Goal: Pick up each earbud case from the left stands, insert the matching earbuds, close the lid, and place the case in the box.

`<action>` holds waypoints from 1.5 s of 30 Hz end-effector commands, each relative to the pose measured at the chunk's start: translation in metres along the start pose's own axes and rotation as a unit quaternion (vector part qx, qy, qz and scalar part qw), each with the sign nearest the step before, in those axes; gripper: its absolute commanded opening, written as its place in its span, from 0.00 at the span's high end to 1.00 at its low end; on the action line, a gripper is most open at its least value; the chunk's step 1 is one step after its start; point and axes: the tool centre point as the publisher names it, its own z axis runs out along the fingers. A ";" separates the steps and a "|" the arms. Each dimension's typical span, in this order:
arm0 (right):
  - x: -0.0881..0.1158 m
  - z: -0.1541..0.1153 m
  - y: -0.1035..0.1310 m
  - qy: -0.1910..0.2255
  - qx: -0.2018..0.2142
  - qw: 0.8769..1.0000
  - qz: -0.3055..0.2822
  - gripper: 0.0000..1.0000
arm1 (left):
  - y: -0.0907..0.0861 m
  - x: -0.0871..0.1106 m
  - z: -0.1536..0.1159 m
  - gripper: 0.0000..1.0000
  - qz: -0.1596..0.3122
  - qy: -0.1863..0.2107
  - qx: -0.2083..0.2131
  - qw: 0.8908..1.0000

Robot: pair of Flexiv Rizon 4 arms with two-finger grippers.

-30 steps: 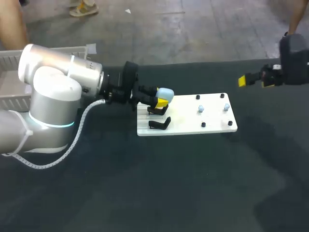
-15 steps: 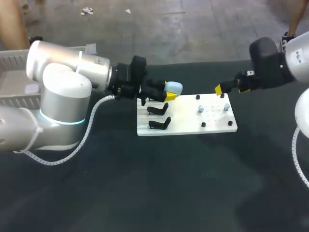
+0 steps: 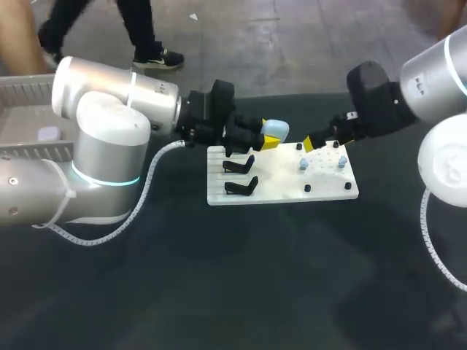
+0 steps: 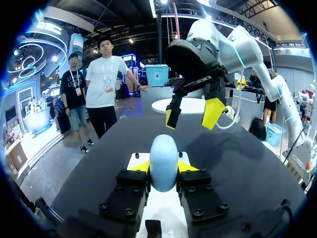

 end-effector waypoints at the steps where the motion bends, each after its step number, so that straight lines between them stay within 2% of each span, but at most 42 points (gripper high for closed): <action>1: -0.009 0.011 0.000 0.005 -0.015 1.000 -0.003 0.00 | -0.003 0.000 0.005 1.00 0.003 -0.001 -0.003 1.000; 18: -0.018 0.026 0.009 0.010 -0.024 1.000 -0.006 0.00 | -0.014 -0.001 0.009 1.00 0.004 -0.008 0.013 1.000; 41: -0.026 0.021 0.007 0.004 -0.011 1.000 -0.010 0.00 | -0.030 -0.004 0.005 1.00 0.005 -0.028 0.029 0.999; 45: -0.025 0.014 0.008 0.004 0.005 1.000 -0.016 0.00 | -0.027 -0.001 0.000 1.00 -0.007 -0.056 0.022 0.998</action>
